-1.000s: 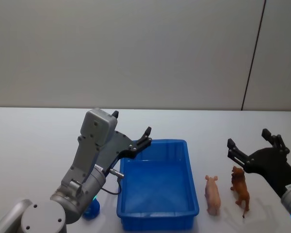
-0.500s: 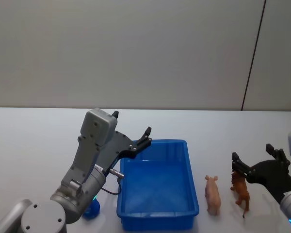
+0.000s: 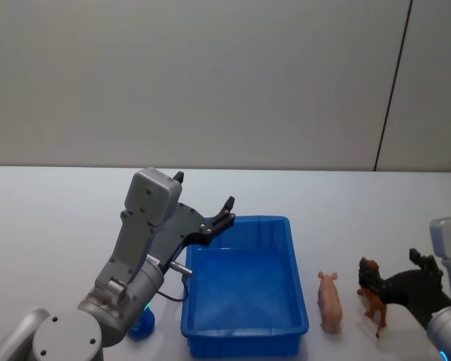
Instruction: Pick up the two dolls from the table and place them into the box.
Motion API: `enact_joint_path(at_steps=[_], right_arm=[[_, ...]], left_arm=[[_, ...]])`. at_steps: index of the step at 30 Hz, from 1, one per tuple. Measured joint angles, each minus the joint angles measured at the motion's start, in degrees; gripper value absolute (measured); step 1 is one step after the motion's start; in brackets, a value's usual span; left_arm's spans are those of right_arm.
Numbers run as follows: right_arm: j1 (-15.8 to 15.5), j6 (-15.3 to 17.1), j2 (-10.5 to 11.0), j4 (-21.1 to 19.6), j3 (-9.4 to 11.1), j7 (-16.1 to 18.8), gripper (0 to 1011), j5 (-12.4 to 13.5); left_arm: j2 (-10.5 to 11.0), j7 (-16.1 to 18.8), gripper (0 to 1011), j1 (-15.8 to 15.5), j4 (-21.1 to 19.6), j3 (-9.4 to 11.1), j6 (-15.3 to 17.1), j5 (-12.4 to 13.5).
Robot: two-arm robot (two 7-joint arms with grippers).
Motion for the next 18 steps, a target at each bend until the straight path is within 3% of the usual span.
enact_joint_path(at_steps=[18], right_arm=[[0.44,4.14,-1.82,4.07,-0.82,-0.59,1001,0.26]], left_arm=[[0.00,0.00,1001,0.00,0.00,0.00,0.00,0.00]])
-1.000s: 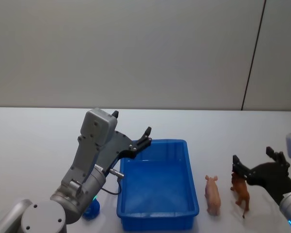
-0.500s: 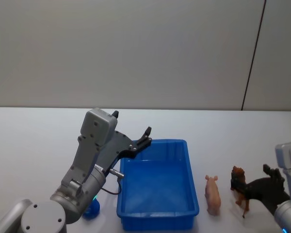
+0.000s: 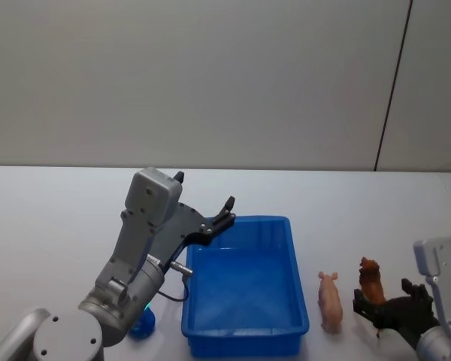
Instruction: Pick up the two dolls from the table and place them into the box.
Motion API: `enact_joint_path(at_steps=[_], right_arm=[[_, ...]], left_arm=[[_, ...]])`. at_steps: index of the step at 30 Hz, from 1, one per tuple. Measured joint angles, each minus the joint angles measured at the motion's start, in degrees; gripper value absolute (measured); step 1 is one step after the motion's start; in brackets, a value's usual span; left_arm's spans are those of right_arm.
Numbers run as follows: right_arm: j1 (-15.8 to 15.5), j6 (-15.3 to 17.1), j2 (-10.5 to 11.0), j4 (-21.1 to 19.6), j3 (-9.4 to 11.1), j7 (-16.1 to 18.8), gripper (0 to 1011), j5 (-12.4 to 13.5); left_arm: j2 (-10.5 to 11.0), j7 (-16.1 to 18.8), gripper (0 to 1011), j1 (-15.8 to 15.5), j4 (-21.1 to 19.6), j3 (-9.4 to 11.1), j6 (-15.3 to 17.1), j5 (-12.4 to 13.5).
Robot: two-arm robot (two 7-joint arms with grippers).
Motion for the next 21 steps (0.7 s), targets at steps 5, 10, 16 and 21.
enact_joint_path(at_steps=[5,10,16,21], right_arm=[[0.16,0.39,-0.41,0.91,-0.14,-0.09,927,0.12],[0.32,0.42,-0.80,1.76,-0.25,-0.09,781,0.27],[0.37,0.43,-1.22,2.54,-0.32,-0.34,624,0.50],[0.29,0.47,-1.39,2.64,-0.32,-0.72,444,0.58]], left_arm=[[0.00,0.00,1001,0.00,0.00,0.00,0.00,0.00],[0.00,0.00,1001,0.00,0.00,0.00,0.00,0.00],[0.00,0.00,1001,0.00,0.00,0.00,0.00,0.00],[0.00,0.00,1001,0.00,0.00,0.00,0.00,0.00]])
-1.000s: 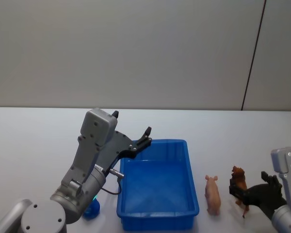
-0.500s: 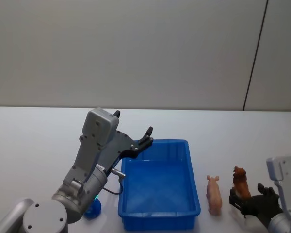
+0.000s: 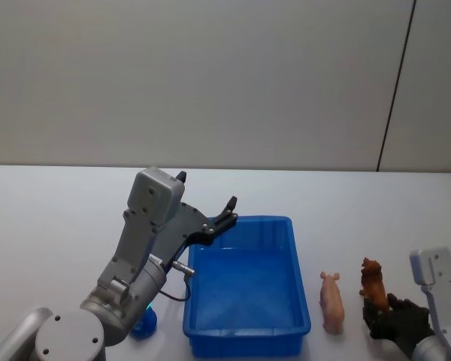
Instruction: Pick up the two dolls from the table and place them into the box.
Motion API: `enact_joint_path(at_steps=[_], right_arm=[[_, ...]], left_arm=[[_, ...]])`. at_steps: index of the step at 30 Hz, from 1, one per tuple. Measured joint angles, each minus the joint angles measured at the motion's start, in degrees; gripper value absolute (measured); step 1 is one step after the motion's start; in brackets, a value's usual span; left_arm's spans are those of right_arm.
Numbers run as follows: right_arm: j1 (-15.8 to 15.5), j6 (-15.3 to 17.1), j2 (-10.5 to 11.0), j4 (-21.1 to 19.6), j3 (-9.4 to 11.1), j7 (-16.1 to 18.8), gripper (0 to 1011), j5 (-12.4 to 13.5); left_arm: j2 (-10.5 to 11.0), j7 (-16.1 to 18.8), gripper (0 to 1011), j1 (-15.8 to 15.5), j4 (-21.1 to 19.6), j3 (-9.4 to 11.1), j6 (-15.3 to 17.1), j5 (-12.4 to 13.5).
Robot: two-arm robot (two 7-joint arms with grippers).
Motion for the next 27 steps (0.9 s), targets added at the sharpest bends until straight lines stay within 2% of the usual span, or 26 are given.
enact_joint_path(at_steps=[2,6,18,27], right_arm=[[-0.15,0.00,-0.03,-0.03,0.00,-0.20,361,0.00],[-0.45,-0.26,-0.04,-0.58,0.03,-0.65,290,-0.19],[-1.57,-3.39,0.41,-4.59,0.21,-1.02,287,-1.99],[-1.50,-5.91,0.68,-7.13,0.23,2.47,287,-2.65]], left_arm=[[0.00,0.00,1001,0.00,0.00,0.00,0.00,0.00],[0.00,0.00,1001,0.00,0.00,0.00,0.00,0.00],[0.00,0.00,1001,0.00,0.00,0.00,0.00,0.00],[0.00,0.00,1001,0.00,0.00,0.00,0.00,0.00]])
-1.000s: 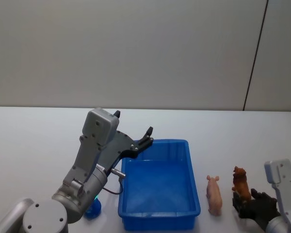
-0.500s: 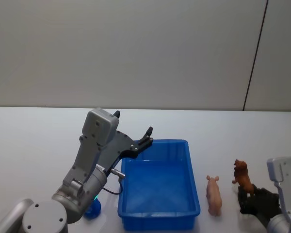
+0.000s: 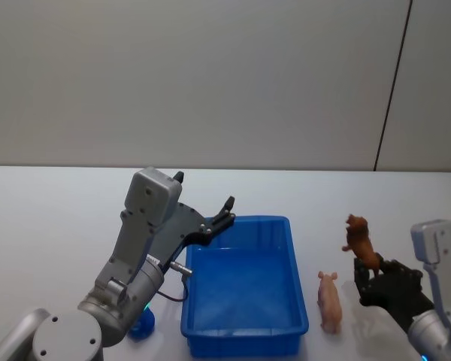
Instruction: Pick up the two dolls from the table and place them into the box.
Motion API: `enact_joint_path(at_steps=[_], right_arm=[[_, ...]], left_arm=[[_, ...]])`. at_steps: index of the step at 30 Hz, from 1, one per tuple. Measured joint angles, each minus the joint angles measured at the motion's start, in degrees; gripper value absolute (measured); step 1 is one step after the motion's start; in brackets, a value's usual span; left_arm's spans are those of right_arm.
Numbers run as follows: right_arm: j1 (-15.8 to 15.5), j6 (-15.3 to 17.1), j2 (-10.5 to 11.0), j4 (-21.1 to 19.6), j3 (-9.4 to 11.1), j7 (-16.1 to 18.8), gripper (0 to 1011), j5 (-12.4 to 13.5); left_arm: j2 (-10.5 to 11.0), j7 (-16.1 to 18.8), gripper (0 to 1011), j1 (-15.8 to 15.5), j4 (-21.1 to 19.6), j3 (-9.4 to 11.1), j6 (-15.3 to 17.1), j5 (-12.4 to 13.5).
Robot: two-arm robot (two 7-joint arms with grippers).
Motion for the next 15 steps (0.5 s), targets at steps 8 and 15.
enact_joint_path(at_steps=[8,15], right_arm=[[1.47,-1.01,-0.48,-0.42,-0.29,5.59,287,0.58],[3.81,-0.85,-1.66,1.44,-0.97,10.96,287,1.06]], left_arm=[[0.00,0.00,1001,0.00,0.00,0.00,0.00,0.00],[0.00,0.00,1001,0.00,0.00,0.00,0.00,0.00]])
